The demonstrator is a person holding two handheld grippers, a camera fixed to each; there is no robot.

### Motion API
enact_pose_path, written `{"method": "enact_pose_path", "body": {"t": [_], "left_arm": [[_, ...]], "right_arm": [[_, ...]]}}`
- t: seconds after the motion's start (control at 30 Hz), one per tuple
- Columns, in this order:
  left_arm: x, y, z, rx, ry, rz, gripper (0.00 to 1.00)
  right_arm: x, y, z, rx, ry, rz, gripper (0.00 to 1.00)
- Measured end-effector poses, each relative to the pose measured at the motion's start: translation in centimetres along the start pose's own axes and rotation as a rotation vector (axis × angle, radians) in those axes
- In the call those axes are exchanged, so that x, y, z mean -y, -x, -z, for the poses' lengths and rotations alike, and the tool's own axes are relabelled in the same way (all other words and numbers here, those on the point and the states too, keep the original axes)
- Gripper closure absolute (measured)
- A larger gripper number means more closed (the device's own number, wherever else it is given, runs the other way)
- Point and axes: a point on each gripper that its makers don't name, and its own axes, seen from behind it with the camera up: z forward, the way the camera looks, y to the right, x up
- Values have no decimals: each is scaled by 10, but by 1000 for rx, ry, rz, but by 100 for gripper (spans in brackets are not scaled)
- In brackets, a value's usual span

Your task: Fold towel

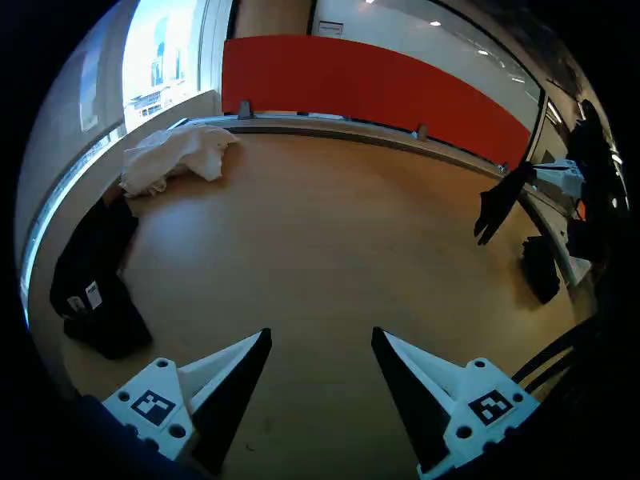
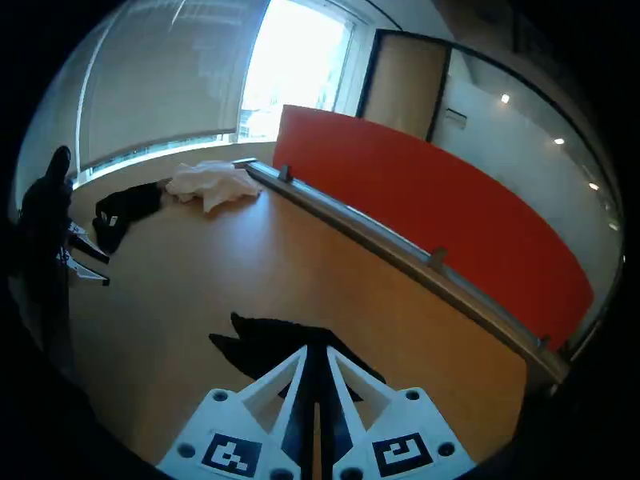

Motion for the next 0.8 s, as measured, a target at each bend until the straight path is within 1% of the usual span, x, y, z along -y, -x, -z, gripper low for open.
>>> {"method": "enact_pose_path", "body": {"t": [0.37,0.67,0.8], "left_arm": [[-4,-1,-1,3,-8,-7,7],[-7,0,-2,11,-13,-6,7],[-8,0,-2,15,-18,-17,7]], "right_arm": [[-58,25,29,28,68,-39,99],[-106,51,52,67,126,-39,99],[-124,64,60,84,151,-45,99]]}}
